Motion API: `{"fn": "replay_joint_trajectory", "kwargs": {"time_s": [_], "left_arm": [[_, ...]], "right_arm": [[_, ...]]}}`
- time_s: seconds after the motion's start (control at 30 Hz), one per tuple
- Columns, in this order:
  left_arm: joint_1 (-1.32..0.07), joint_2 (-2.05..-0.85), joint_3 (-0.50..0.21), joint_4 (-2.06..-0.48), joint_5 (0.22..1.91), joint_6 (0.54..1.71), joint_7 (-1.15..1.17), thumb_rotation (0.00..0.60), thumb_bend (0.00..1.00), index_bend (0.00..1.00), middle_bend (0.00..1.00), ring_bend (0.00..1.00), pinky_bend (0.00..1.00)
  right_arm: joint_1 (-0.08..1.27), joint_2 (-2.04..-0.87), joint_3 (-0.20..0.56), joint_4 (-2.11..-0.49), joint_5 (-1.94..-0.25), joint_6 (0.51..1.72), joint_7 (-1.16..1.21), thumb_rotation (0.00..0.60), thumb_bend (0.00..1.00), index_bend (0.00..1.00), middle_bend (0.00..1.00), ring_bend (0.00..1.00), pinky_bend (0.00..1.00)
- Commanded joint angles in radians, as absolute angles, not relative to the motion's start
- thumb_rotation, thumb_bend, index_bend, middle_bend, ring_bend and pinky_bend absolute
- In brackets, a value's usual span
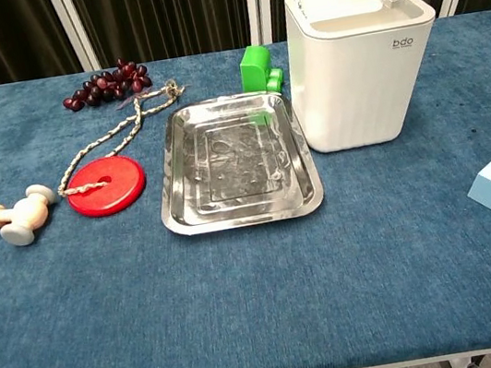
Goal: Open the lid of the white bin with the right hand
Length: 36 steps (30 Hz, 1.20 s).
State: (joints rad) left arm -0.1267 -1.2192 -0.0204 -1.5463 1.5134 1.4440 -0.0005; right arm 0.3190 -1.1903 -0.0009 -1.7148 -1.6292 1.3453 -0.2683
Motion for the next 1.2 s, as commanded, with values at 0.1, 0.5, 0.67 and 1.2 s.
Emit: {"fn": "replay_joint_trajectory", "kwargs": {"time_s": [0.1,0.5,0.67,1.2], "left_arm": [[-0.128,-1.223,-0.02,-1.549,1.515,1.443,0.008,0.6,0.04,0.17,0.14,0.07,0.11],[-0.131,-1.224,-0.018,-1.551,1.515,1.435,0.008,0.6,0.04,0.17,0.14,0.07,0.11],[-0.129,-1.224,-0.017,-1.548,1.512,1.436,0.004,0.6,0.04,0.17,0.14,0.07,0.11],[-0.121,-1.224,-0.016,-1.531,1.514,1.446,-0.026,0.6,0.04,0.17,0.14,0.07,0.11]], "right_arm": [[0.286,-1.116,-0.058,-1.718,-1.535,1.258,-0.178,0.6,0.07,0.0,0.09,0.0,0.0],[0.362,-1.165,-0.053,-1.676,-1.447,1.056,-0.281,0.6,0.1,0.0,0.17,0.08,0.18],[0.386,-1.202,-0.047,-1.664,-1.412,1.009,-0.345,0.6,0.11,0.1,0.22,0.16,0.28],[0.394,-1.317,-0.042,-1.603,-1.411,1.033,-0.426,0.6,0.27,0.68,0.63,0.58,0.7]]}}
